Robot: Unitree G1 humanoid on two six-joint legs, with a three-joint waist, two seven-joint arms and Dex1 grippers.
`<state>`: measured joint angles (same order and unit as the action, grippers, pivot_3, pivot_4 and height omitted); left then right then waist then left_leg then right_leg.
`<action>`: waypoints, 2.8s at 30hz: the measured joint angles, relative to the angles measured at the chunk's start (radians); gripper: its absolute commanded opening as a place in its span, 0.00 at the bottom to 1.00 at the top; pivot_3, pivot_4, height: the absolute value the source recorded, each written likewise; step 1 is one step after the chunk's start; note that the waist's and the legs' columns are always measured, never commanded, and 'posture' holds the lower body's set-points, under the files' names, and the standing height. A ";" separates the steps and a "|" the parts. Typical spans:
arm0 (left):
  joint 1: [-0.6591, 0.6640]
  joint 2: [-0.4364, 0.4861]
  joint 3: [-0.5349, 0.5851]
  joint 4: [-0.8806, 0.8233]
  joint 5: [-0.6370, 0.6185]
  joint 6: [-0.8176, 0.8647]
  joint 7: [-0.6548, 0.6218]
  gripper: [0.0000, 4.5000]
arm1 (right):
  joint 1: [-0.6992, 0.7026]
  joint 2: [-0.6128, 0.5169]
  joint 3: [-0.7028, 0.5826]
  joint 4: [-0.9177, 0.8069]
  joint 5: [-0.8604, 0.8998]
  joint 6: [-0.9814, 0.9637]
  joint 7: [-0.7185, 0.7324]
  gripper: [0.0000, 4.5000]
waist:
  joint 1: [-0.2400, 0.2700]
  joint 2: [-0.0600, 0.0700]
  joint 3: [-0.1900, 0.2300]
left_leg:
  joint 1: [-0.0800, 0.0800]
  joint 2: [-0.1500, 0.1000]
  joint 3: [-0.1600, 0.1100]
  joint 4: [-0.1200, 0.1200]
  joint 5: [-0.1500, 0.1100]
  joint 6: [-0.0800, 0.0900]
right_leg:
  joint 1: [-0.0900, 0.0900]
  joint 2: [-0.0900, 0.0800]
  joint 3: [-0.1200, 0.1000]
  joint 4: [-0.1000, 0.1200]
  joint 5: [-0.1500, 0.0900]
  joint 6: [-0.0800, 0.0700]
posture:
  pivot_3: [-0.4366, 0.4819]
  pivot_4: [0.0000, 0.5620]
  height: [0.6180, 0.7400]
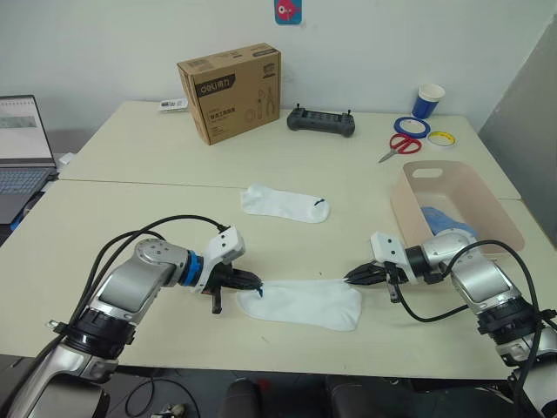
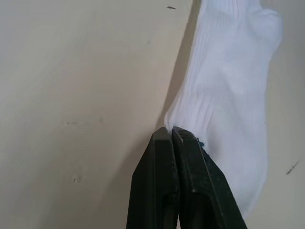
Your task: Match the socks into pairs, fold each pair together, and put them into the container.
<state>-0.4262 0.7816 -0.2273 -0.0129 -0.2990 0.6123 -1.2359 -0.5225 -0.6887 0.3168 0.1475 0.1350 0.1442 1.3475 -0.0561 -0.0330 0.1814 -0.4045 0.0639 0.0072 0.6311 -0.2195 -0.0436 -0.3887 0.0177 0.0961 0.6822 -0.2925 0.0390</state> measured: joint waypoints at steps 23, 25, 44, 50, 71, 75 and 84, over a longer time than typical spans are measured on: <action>0.054 0.035 0.259 -0.015 -0.122 0.041 0.066 0.84 | 0.029 0.003 -0.172 -0.271 0.174 0.244 -0.093 0.31 | 0.002 0.001 0.000 | -0.001 0.000 -0.002 -0.001 0.000 0.000 | 0.000 -0.001 -0.003 0.000 0.000 -0.001 | 0.48 0.27 1.00; 0.085 0.019 0.288 -0.063 -0.154 0.038 0.075 0.84 | 0.077 0.002 -0.179 -0.330 0.201 0.260 -0.108 0.31 | 0.005 0.001 0.000 | -0.002 0.000 -0.003 -0.001 0.000 0.000 | 0.000 -0.001 -0.004 -0.001 0.000 -0.001 | 0.48 0.27 1.00; 0.176 -0.076 -0.016 -0.060 0.115 -0.452 0.068 0.01 | 0.153 0.143 0.058 -0.100 -0.003 -0.079 -0.130 0.00 | 0.007 0.000 0.000 | -0.001 -0.001 -0.001 -0.001 0.000 0.000 | 0.000 -0.001 -0.001 0.000 0.000 -0.001 | 0.48 0.27 1.00; 0.222 -0.059 0.041 -0.024 0.095 -0.485 0.070 0.01 | 0.175 0.077 0.019 -0.071 0.003 -0.139 -0.126 0.00 | 0.007 0.000 0.000 | 0.001 0.000 0.000 -0.001 0.000 0.000 | 0.001 -0.001 -0.001 0.000 -0.001 -0.001 | 0.48 0.27 1.00; 0.410 0.022 0.203 -0.219 -0.014 -0.518 0.033 0.00 | 0.380 -0.141 -0.155 -0.370 0.158 -0.065 -0.050 0.08 | 0.006 0.001 0.000 | 0.003 0.000 0.002 -0.002 0.000 0.000 | 0.002 -0.002 0.000 -0.001 -0.002 -0.002 | 0.48 0.27 1.00; 0.427 0.028 0.179 -0.212 0.033 -0.614 0.020 0.20 | 0.401 -0.141 -0.127 -0.360 0.105 -0.162 -0.041 0.35 | 0.006 0.001 0.000 | 0.003 0.000 0.002 -0.002 0.000 0.000 | 0.002 -0.002 0.001 -0.001 -0.003 -0.006 | 0.48 0.27 1.00; 0.454 0.026 0.143 -0.169 0.125 -0.733 0.031 0.49 | 0.402 -0.107 -0.079 -0.298 0.002 -0.316 -0.059 0.51 | 0.006 0.001 0.000 | 0.003 0.000 0.003 -0.002 0.000 0.000 | 0.002 -0.002 0.002 -0.001 -0.003 -0.006 | 0.48 0.27 1.00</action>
<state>0.0282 0.8080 -0.0844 -0.1816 -0.1743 -0.1211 -1.2050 -0.1200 -0.7954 0.2374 -0.1502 0.1375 -0.1718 1.2883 -0.0502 -0.0325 0.1814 -0.4012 0.0640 0.0105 0.6295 -0.2194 -0.0439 -0.3868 0.0157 0.0977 0.6813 -0.2958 0.0333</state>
